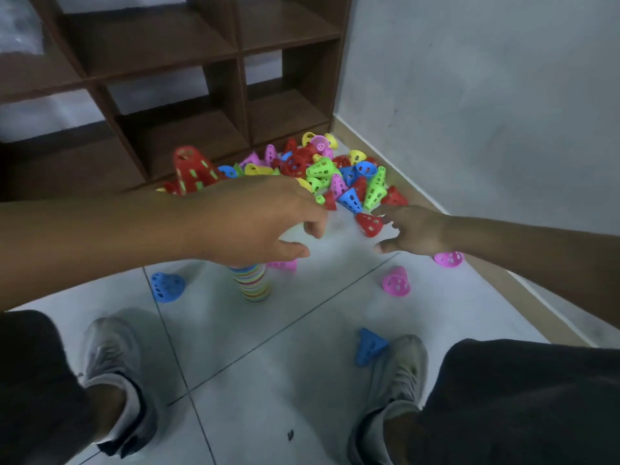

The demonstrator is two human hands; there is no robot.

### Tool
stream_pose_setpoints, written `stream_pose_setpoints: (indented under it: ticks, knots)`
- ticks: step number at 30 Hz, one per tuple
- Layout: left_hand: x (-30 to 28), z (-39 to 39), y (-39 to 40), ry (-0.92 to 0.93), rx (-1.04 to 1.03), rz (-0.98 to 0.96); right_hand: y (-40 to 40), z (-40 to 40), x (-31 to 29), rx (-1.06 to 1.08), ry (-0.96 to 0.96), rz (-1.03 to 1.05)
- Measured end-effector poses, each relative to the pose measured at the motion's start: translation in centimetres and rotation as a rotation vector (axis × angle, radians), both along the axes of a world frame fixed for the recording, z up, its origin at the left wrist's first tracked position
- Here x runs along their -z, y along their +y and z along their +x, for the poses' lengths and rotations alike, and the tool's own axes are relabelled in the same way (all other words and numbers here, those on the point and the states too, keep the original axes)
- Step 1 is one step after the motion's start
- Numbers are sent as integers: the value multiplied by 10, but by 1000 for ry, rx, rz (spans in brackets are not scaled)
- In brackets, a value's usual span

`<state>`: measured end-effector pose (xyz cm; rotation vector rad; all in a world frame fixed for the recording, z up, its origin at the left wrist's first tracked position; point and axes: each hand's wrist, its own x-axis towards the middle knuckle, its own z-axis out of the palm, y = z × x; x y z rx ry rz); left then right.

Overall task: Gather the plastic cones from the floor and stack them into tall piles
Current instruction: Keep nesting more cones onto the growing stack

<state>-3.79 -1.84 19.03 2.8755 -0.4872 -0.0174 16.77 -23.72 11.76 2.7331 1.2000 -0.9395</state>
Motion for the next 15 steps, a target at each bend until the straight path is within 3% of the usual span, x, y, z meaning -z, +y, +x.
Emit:
stream_pose_setpoints:
  ticks: [6, 15]
  knots:
    - [79, 37, -41, 132, -87, -120, -28, 30, 60, 62, 3, -122]
    - [232, 95, -98, 487, -254, -306, -82, 84, 159, 395, -32, -65]
